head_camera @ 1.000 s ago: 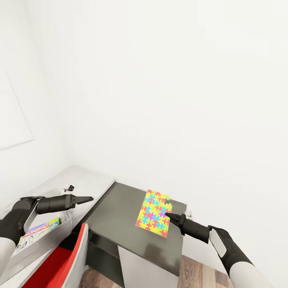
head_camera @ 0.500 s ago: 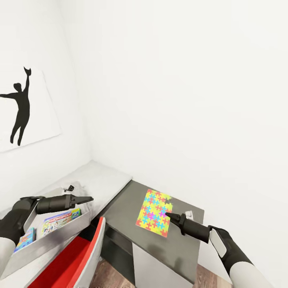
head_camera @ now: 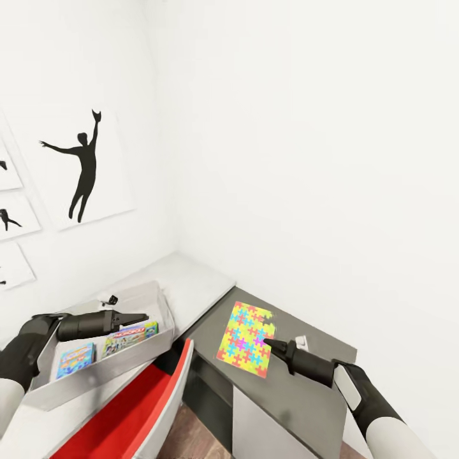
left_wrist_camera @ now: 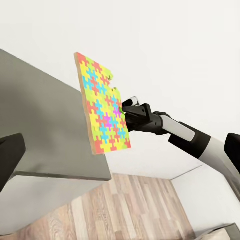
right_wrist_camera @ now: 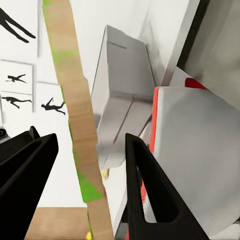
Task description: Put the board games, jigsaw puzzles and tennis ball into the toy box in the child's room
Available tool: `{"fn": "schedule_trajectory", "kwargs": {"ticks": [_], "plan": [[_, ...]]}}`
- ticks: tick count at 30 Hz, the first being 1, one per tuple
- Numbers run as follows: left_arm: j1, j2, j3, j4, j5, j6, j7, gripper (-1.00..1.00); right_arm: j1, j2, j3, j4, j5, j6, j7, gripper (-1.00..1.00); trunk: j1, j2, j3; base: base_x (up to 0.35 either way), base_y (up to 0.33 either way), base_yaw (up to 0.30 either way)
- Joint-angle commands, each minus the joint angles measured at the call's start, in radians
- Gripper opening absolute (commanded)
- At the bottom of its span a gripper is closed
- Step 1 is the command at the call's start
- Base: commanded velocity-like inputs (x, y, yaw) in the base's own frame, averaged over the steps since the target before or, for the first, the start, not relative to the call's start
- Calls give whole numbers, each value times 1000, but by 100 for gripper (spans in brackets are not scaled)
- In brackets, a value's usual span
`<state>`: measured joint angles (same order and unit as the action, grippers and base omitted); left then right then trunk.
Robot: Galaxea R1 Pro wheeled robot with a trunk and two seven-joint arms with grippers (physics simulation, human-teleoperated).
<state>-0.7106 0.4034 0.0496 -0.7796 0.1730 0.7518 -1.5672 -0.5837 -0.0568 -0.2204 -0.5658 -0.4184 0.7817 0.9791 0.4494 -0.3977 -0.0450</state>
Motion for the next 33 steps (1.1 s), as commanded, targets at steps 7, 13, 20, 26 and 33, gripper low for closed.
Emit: {"fn": "schedule_trajectory", "kwargs": {"ticks": [7,13,20,26,33], "plan": [[-1,0,-1,0,0,11,-4,100,-1,0,-2,0,-2,5,4,-100,1,-2,-2,0,0,291],[-1,2,2,1,-1,11,-4,100,-1,0,-3,-7,-6,8,12,-100,1,-2,-2,0,0,291],[-1,12,4,3,0,9,-4,100,-21,8,-5,-60,1,21,-15,-100,1,-2,-4,0,0,291],[-1,15,3,3,-1,9,-4,100,-112,20,-6,-90,-5,59,-120,-100,1,-2,-7,-32,0,291],[-1,15,3,3,-1,9,-4,100,-158,39,-7,-95,-11,58,-254,-100,1,-2,-11,-180,0,288]]}}
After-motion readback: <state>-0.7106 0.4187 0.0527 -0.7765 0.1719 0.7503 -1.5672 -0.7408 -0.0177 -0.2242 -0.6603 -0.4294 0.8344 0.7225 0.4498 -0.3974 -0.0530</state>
